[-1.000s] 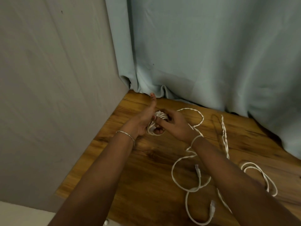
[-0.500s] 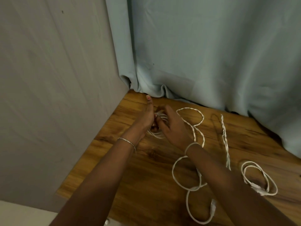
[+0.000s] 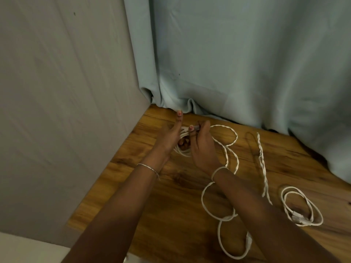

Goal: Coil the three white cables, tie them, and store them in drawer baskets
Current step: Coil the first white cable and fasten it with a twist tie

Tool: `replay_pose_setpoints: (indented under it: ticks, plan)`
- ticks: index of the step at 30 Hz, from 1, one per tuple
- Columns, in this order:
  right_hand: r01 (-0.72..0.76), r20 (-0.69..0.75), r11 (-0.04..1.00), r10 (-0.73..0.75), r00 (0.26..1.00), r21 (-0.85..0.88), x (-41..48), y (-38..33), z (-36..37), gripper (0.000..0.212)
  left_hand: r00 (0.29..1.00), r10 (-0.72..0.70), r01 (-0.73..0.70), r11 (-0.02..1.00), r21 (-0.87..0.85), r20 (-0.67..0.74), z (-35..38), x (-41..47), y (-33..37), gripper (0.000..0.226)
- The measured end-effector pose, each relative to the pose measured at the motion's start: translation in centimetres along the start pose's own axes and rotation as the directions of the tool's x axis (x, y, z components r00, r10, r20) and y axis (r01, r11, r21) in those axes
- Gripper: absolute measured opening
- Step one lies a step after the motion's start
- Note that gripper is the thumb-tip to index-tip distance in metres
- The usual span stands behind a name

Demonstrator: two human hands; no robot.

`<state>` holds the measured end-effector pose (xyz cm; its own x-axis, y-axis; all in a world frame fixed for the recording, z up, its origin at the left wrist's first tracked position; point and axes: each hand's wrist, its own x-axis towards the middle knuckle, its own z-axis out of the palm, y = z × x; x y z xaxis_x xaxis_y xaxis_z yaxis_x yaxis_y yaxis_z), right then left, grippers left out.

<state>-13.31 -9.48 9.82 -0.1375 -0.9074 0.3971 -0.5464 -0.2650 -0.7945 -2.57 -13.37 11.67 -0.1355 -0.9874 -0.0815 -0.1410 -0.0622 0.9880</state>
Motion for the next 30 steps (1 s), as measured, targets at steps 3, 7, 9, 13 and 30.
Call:
replay_pose_setpoints:
  ticks: [3, 7, 9, 13, 30]
  plan:
    - [-0.029, -0.057, 0.998, 0.032, 0.998, 0.05, 0.0, -0.2, 0.3, 0.013, 0.995, 0.094, -0.096, 0.994, -0.054, -0.03, 0.2, -0.3, -0.1, 0.069]
    - [-0.07, -0.126, 0.984, 0.092, 0.988, 0.164, 0.5, 0.1, 0.4, 0.006, 0.983, 0.177, -0.175, 0.984, -0.045, 0.052, 0.1, -0.6, -0.5, 0.044]
    - [-0.085, -0.134, 0.976, 0.114, 0.984, 0.202, 0.5, 0.1, 0.2, 0.004, 0.974, 0.2, -0.195, 0.979, -0.053, 0.103, -0.1, -0.9, -0.7, 0.028]
    - [-0.123, -0.129, 0.958, 0.16, 0.979, 0.259, 0.3, 0.2, 0.2, 0.006, 0.96, 0.246, -0.242, 0.969, -0.05, 0.13, 0.0, -1.5, -1.2, 0.021]
    - [-0.14, -0.092, 0.961, 0.166, 0.982, 0.238, 0.5, 1.0, 0.0, 0.016, 0.829, 0.554, -0.546, 0.769, 0.333, 0.079, 0.8, -0.8, -3.3, 0.026]
